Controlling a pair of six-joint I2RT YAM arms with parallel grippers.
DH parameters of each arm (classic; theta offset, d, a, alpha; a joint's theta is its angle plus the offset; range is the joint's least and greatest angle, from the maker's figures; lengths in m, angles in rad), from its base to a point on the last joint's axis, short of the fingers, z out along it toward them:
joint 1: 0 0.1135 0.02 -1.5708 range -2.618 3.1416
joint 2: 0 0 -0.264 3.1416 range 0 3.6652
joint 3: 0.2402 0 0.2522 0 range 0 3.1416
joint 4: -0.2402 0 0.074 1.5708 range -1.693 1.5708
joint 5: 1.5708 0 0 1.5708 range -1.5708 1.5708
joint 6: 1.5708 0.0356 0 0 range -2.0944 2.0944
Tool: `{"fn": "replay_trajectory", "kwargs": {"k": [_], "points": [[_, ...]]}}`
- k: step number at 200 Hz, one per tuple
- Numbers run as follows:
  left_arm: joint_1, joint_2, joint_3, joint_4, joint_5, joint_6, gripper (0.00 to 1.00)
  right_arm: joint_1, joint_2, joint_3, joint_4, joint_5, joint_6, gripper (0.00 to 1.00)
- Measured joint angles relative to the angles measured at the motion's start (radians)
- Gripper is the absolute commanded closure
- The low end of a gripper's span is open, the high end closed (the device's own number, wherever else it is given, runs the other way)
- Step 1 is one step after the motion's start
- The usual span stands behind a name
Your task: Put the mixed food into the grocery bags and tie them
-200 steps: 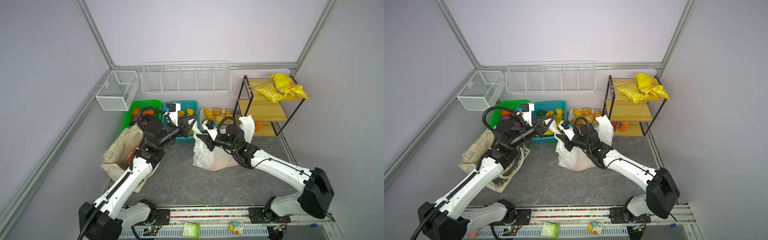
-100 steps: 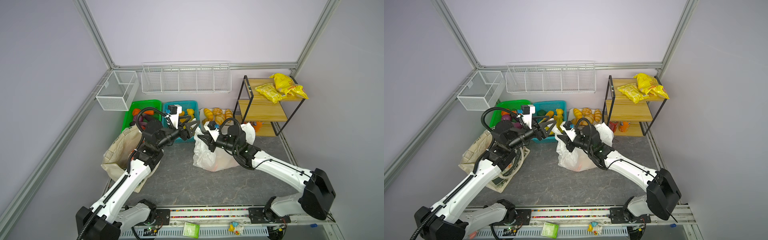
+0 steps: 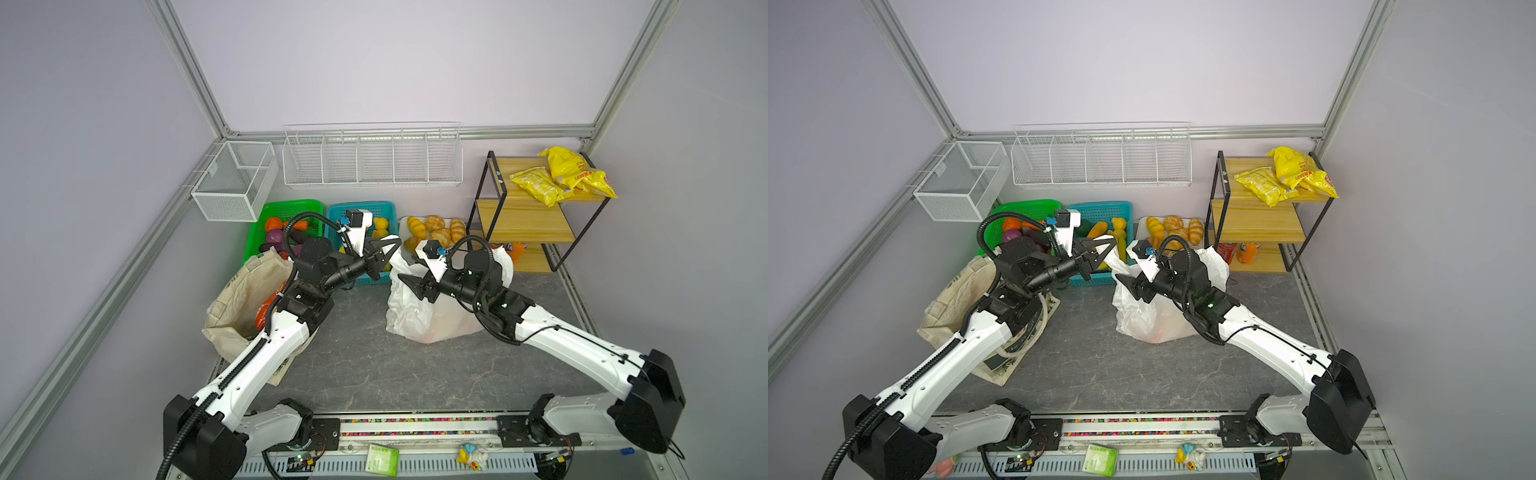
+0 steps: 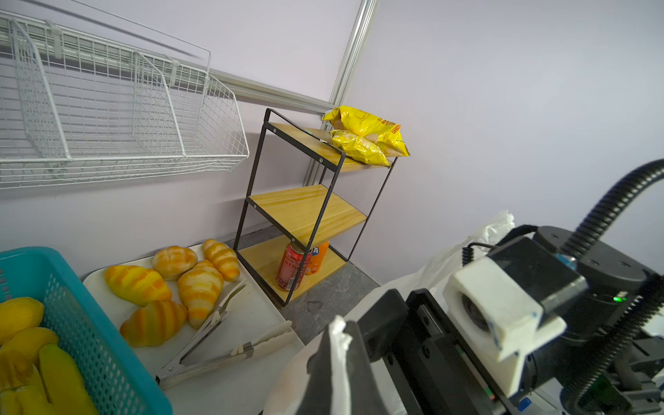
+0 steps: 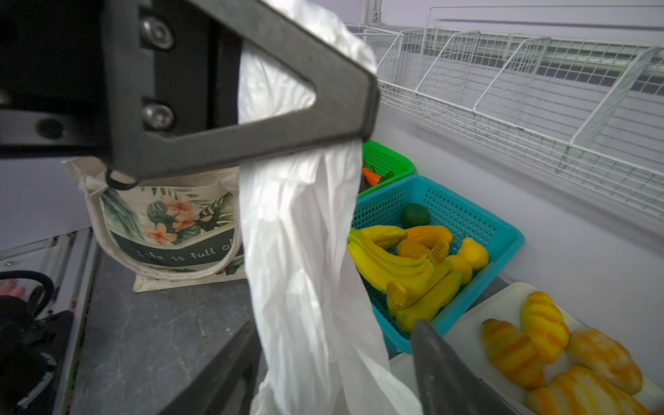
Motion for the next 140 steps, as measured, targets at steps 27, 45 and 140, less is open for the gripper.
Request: {"fn": "replay_trajectory", "kwargs": {"k": [27, 45, 140], "points": [[-0.004, -0.015, -0.008, 0.016, -0.002, -0.030, 1.00, 0.035, 0.002, 0.001, 0.007, 0.032, -0.022, 0.05], [-0.005, -0.017, -0.009, 0.021, -0.003, -0.045, 1.00, 0.037, 0.023, 0.011, 0.020, 0.039, -0.018, 0.02], [-0.009, -0.024, -0.033, 0.055, -0.029, -0.138, 1.00, 0.034, 0.181, -0.072, 0.292, 0.136, 0.081, 0.47]]}}
